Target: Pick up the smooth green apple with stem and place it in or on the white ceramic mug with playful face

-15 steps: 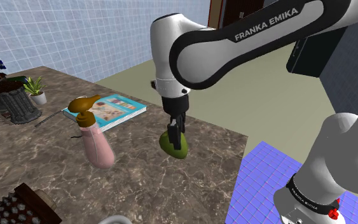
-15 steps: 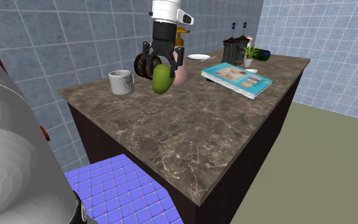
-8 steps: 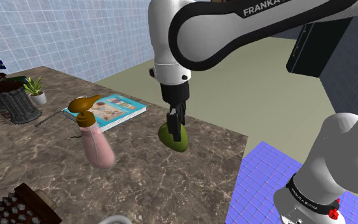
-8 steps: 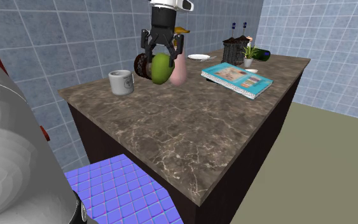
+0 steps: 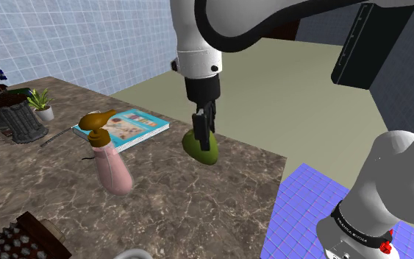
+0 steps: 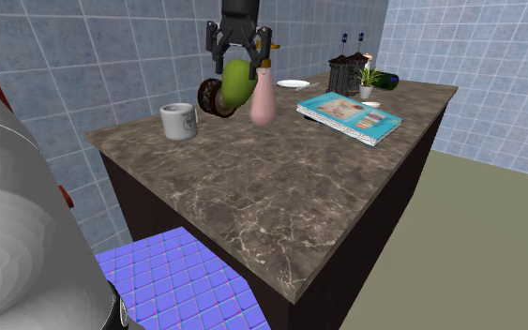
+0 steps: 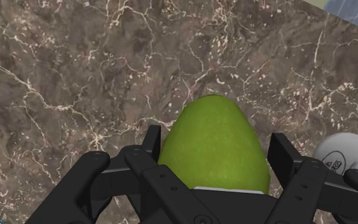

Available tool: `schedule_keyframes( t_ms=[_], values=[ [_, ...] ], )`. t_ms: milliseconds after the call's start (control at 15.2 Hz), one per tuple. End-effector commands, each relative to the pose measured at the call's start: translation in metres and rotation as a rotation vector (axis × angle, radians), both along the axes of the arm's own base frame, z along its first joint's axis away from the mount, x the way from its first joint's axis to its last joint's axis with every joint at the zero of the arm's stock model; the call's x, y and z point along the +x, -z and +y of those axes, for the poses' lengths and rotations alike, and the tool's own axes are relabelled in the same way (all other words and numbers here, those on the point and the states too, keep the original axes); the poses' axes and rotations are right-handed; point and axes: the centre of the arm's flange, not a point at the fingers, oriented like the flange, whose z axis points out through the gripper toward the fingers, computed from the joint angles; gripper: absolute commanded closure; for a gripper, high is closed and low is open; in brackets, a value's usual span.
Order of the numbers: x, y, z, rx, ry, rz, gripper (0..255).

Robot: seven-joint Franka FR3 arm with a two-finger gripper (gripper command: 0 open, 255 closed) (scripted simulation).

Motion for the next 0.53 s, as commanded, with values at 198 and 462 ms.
schedule_keyframes(
  t_ms=[198, 462],
  values=[
    [-0.011, -0.015, 0.024, 0.000, 0.000, 0.000, 255],
    [-0.031, -0.019, 0.073, 0.000, 0.000, 0.000, 255]
  ],
)
